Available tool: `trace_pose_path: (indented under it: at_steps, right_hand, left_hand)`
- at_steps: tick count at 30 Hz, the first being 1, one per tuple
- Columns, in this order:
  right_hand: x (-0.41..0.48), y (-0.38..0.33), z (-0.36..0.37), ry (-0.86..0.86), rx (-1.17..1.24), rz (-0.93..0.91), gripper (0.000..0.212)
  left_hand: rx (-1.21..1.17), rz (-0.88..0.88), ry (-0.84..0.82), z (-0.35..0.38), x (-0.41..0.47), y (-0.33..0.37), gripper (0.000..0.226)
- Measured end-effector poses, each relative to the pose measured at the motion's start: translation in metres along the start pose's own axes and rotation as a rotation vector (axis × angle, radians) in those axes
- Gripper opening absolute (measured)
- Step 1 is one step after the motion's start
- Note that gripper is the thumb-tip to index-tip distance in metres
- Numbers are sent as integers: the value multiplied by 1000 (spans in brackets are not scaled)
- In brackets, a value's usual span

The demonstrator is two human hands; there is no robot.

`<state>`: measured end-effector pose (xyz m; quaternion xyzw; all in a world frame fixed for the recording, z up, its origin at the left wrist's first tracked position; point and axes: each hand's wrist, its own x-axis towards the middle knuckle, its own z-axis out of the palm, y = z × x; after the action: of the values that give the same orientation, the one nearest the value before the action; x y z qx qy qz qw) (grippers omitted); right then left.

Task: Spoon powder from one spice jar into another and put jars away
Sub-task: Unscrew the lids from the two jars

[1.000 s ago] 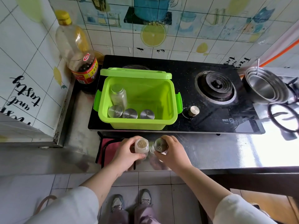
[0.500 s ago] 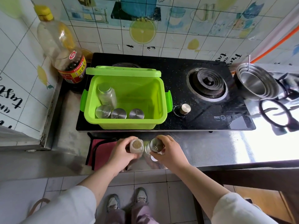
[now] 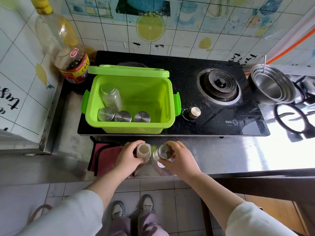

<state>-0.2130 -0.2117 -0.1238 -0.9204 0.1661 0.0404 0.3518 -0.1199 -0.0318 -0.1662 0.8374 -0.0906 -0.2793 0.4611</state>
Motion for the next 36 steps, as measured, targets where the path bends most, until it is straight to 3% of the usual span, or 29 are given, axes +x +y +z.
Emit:
trace_pose_path:
  at_steps: [9,16,23,27,33,36]
  right_hand:
    - [-3,-2,-7,82,31,-102,47]
    - [-10,-24,-32,148,63,-276,56]
    - [-10,-68,-43,181,107,-385,54]
    - [-9,-92,-53,207,64,-408,51]
    - [-9,-117,-71,241,-105,-409,81]
    - [-9,-124,-74,242,-101,-435,65]
  left_hand:
    - [84,40,-47,-8,-10,7,87]
    - [198,357,49,-37,-39,33,67]
    - [204,424,-158,-54,-65,89,82]
    - [87,423,-99,-64,-62,100,61]
    - [19,460,-125,-81,-68,117,49]
    - [16,481,-177,-87,-67,122,45]
